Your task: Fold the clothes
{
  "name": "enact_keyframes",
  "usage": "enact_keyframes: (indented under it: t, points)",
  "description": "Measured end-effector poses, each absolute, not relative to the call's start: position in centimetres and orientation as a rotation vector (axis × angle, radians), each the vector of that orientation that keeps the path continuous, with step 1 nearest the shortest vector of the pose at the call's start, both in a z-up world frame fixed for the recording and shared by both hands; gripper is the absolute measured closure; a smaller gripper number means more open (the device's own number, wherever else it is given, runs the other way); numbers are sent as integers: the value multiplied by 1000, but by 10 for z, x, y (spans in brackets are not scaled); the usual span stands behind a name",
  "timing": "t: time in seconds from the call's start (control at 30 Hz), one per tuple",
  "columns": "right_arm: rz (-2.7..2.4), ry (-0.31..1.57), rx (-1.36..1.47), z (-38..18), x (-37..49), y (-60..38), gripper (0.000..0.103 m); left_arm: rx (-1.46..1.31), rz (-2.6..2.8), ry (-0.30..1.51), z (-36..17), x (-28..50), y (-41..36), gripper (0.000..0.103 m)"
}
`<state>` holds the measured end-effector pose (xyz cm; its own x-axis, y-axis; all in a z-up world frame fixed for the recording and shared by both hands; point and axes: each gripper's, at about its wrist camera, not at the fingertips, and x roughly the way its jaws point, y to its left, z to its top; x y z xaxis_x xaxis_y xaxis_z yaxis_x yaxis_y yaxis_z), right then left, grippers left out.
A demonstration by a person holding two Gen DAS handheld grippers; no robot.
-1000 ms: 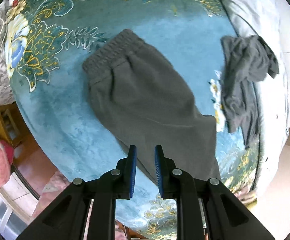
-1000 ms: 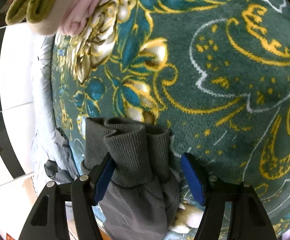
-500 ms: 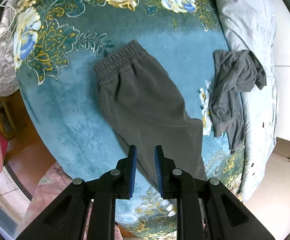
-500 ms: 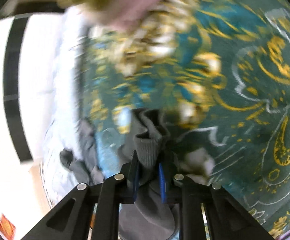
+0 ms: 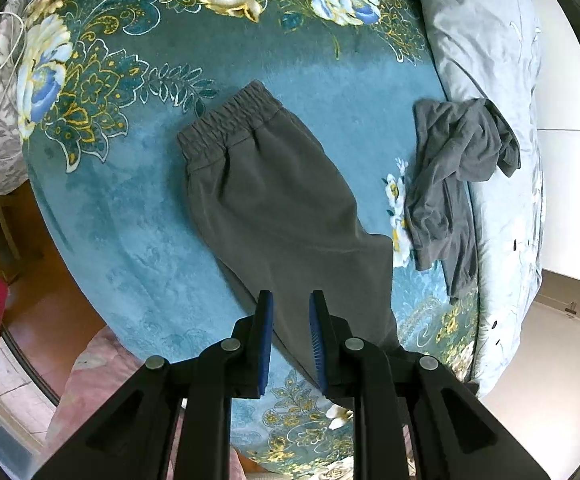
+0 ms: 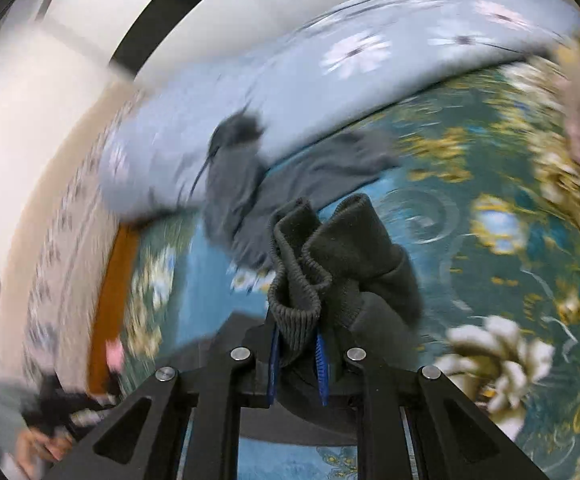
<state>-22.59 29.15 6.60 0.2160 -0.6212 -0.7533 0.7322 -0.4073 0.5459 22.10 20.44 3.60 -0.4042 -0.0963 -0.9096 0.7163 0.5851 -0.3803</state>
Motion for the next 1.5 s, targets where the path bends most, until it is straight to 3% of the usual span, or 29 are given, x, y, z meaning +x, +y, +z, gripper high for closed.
enact_keyframes:
  t: [0.5, 0.57, 0.8, 0.93, 1.23, 1.37, 1.5]
  points:
    - [-1198, 600, 1336, -24, -54, 192, 91, 529, -942, 1838, 3, 257, 216, 84]
    - [-1195, 590, 1343, -23, -53, 194, 91, 538, -954, 1839, -1, 257, 214, 76]
    - [-1333, 512, 1350, -3, -104, 216, 91, 648, -1115, 1836, -17, 215, 187, 73]
    - [-1466, 478, 1468, -16, -155, 228, 88, 818, -1291, 1811, -26, 151, 158, 65]
    - [-1594, 349, 1641, -37, -193, 274, 88, 1071, -1544, 1767, -50, 24, 124, 64]
    - [-1617, 310, 1675, -44, -197, 291, 88, 1161, -1492, 1788, -76, 0, 115, 64]
    - [-1645, 272, 1697, -47, -205, 308, 88, 1071, -1456, 1863, -91, -2, 111, 64]
